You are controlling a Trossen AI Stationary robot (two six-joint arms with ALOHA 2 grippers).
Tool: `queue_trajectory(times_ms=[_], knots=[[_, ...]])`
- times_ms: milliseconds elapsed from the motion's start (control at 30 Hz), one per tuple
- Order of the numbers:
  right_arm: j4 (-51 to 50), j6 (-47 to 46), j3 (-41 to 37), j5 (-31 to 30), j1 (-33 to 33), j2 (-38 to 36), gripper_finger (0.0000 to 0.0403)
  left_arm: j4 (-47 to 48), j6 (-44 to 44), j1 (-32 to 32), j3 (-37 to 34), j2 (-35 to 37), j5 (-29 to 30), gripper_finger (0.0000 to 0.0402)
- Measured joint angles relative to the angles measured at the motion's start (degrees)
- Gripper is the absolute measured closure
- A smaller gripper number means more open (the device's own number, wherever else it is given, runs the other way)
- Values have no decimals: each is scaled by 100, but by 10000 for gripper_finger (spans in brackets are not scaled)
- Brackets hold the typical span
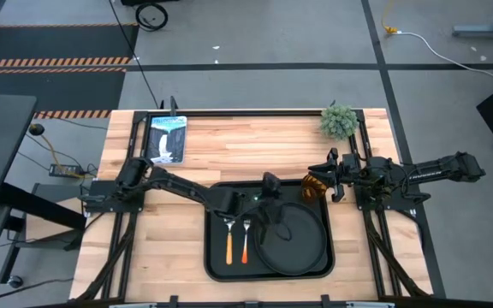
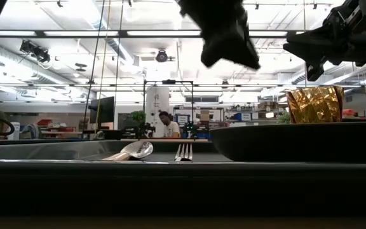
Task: Pick and place plate/cup/fork/spoon on tray
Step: Return to Home Position
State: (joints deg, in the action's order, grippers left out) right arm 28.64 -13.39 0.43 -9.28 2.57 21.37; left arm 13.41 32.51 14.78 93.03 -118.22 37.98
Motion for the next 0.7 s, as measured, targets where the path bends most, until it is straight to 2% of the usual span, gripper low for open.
queue_trajectory(times_ms=[167, 300, 500, 567, 600, 700], knots=[[0, 2, 0, -2, -1, 0, 315, -604, 798, 276, -2, 238, 1, 273], [4, 0, 0, -2, -2, -2, 315, -1689, 1451, 423, 2, 287, 23, 273], [-2, 2, 0, 0, 0, -2, 315, -3572, 1227, 595, 0, 287, 24, 273], [-2, 2, 0, -2, 0, 0, 315, -4308, 776, 734, 0, 287, 397, 273], [-2, 2, 0, -2, 0, -2, 315, -4665, 714, 834, 1, 288, 777, 273], [-2, 0, 0, -2, -1, -1, 315, -5611, 1296, 1197, 0, 332, 2211, 273]])
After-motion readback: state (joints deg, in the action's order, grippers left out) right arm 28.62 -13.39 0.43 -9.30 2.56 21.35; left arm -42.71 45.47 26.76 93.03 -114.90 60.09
